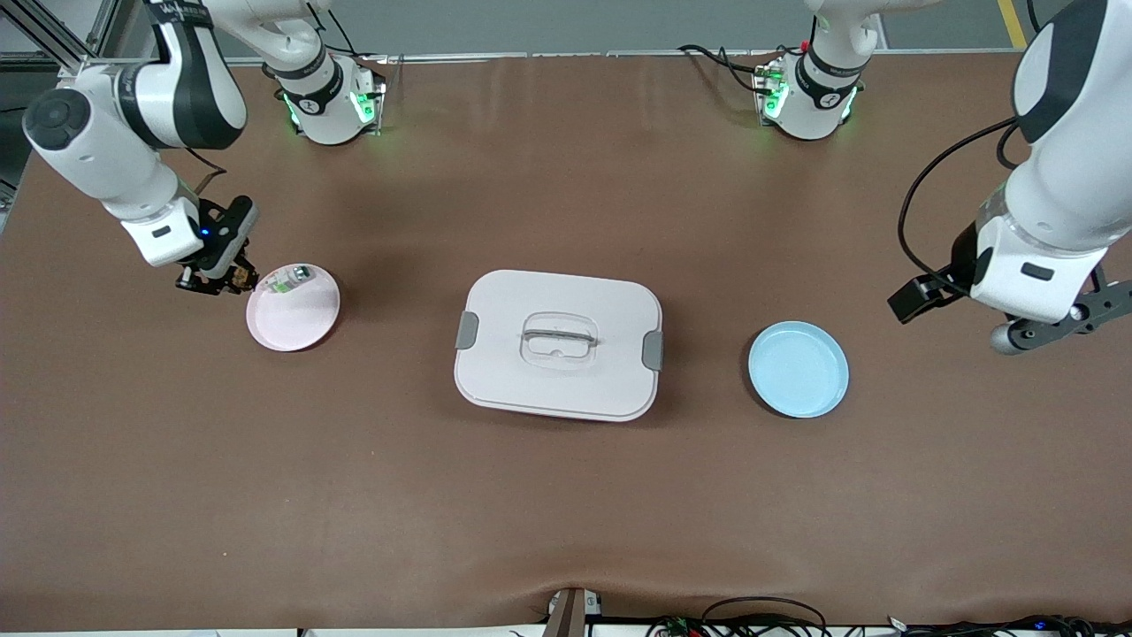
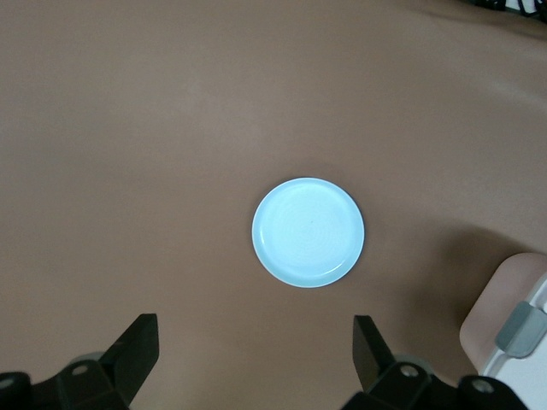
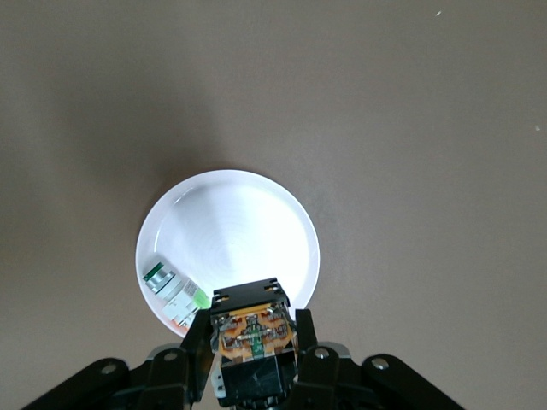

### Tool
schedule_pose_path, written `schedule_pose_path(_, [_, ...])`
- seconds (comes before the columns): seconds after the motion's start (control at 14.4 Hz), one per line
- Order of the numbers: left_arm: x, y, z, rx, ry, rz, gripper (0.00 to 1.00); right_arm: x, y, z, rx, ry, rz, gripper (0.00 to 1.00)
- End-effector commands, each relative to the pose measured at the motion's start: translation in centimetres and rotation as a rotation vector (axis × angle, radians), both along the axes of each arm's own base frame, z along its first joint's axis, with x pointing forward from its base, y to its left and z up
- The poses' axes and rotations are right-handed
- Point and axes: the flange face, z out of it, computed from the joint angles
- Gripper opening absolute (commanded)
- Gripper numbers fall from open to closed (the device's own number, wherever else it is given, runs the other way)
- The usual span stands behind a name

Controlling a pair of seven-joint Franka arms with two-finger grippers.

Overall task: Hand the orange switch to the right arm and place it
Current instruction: 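Carry the switch with the right gripper over the pink plate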

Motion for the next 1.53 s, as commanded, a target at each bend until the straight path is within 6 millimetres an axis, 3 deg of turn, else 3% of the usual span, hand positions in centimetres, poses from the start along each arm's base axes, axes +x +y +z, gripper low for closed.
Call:
schedule_pose_path(0.0, [-0.8, 1.8, 0.9, -0.023, 0.016, -0.01, 1.0, 0.4, -0.5, -2.8, -0.029, 0.018, 0.069, 0.0])
schedule_pose_path(0.21, [-2.3, 2.9, 2.7, -0.021, 0.008, -0.101, 1.0, 0.9, -1.0, -5.6, -0.035, 0.024, 0.068, 0.0])
schedule_pose_path(0.35, [-4.6, 5.1, 4.0, -0.013, 0.014, -0.201, 1.0, 1.1, -1.0, -7.3, -0.036, 0.025, 0.07, 0.0])
schedule_pose_path(0.49, [-5.7, 8.6, 4.8, -0.081, 0.012, -0.252, 1.0, 0.9, -1.0, -8.9, -0.038, -0.006, 0.087, 0.0])
schedule_pose_path(0.76, [-8.3, 8.3, 4.7, -0.085, 0.019, -0.268, 1.0, 0.5, -0.8, -12.2, -0.043, 0.004, 0.127, 0.0])
schedule_pose_path(1.04, [-8.8, 8.5, 6.0, -0.08, -0.002, -0.267, 1.0, -0.2, -0.7, -14.6, -0.042, 0.013, 0.128, 0.0])
schedule_pose_path(1.46, [-9.2, 8.1, 5.8, -0.083, 0.033, -0.286, 1.0, -0.4, -0.2, -17.1, -0.04, -0.003, 0.123, 0.0])
